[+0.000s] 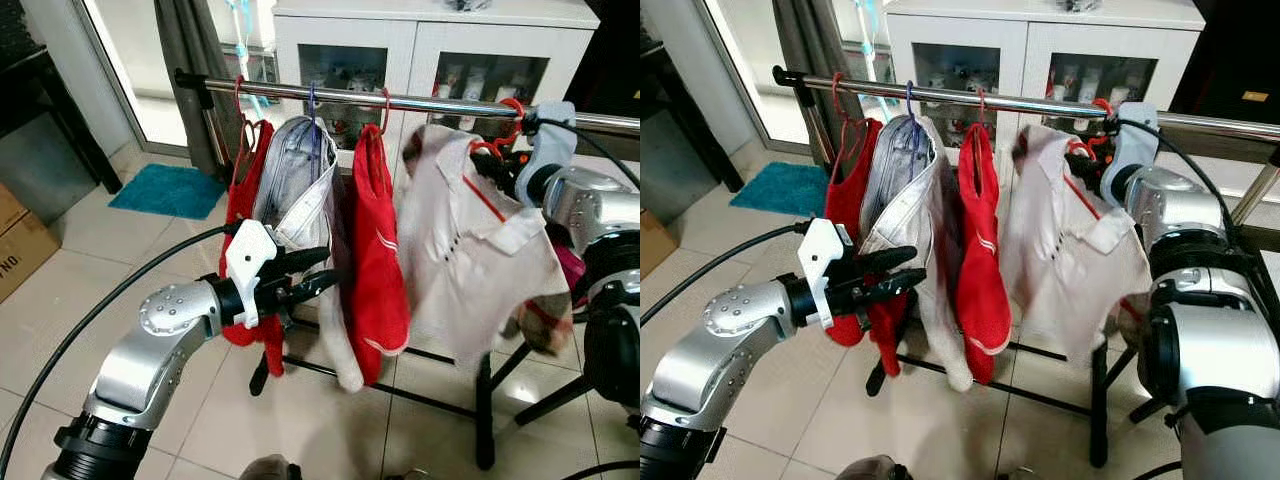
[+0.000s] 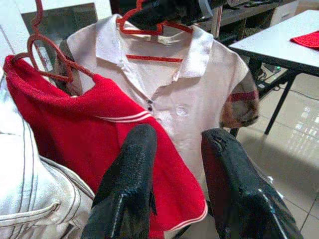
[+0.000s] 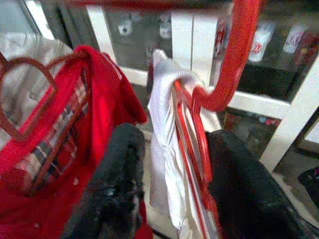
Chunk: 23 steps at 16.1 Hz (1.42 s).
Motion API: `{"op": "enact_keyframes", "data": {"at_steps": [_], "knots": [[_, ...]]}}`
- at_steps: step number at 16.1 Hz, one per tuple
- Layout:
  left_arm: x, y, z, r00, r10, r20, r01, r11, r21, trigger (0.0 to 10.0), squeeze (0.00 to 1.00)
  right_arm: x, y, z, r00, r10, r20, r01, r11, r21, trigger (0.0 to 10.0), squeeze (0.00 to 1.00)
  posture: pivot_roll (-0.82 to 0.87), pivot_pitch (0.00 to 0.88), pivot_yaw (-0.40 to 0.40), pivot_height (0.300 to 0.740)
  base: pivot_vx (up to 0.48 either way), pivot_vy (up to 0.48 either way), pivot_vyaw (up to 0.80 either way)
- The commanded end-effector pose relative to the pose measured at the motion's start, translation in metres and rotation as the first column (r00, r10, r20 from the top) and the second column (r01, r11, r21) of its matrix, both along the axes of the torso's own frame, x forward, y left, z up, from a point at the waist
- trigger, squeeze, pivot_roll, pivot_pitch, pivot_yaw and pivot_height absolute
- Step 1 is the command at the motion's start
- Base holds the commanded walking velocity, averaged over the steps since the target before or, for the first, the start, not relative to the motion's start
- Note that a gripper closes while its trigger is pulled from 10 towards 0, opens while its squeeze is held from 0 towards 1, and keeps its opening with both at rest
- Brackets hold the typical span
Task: Hang hanger
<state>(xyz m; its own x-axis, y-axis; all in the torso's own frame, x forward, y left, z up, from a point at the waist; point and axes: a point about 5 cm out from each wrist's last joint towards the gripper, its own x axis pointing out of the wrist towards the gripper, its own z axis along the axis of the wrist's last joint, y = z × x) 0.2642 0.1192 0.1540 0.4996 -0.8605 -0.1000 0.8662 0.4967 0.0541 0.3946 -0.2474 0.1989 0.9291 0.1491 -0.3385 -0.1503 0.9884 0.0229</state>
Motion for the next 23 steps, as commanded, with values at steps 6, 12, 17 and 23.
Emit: {"op": "enact_keyframes", "data": {"at_steps": [6, 12, 17, 23], "knots": [[0.004, -0.005, -0.002, 0.999, -0.034, 0.011, 0.033, 0.999, 0.036, 10.0, 0.0, 0.003, 0.001, 0.002, 1.0, 0.002, -0.018, -0.003, 0.998, -0.057, 0.0, 0.0, 0.06, 0.0, 0.072, 0.723, 0.0, 0.0, 0.0], [0.008, -0.006, -0.002, 0.999, -0.048, 0.012, 0.048, 0.998, 0.042, 10.0, 0.0, 0.004, -0.005, 0.008, 1.0, -0.016, -0.01, 0.015, 0.997, -0.078, 0.0, 0.0, 0.05, 0.0, 0.082, 0.723, 0.0, 0.0, 0.0], [0.009, -0.008, -0.004, 0.998, -0.061, 0.01, 0.061, 0.997, 0.048, 10.0, 0.0, 0.004, 0.0, 0.002, 1.0, -0.007, -0.029, 0.004, 0.996, -0.087, 0.0, 0.0, 0.04, 0.0, 0.079, 0.723, 0.0, 0.0, 0.0], [0.009, -0.007, -0.007, 1.0, 0.005, 0.009, -0.006, 0.998, 0.064, 10.0, 0.0, 0.006, 0.001, 0.009, 0.999, 0.021, 0.049, -0.019, 0.998, -0.057, 0.0, 0.0, 0.06, 0.0, 0.058, 0.723, 0.0, 0.0, 0.0]]}}
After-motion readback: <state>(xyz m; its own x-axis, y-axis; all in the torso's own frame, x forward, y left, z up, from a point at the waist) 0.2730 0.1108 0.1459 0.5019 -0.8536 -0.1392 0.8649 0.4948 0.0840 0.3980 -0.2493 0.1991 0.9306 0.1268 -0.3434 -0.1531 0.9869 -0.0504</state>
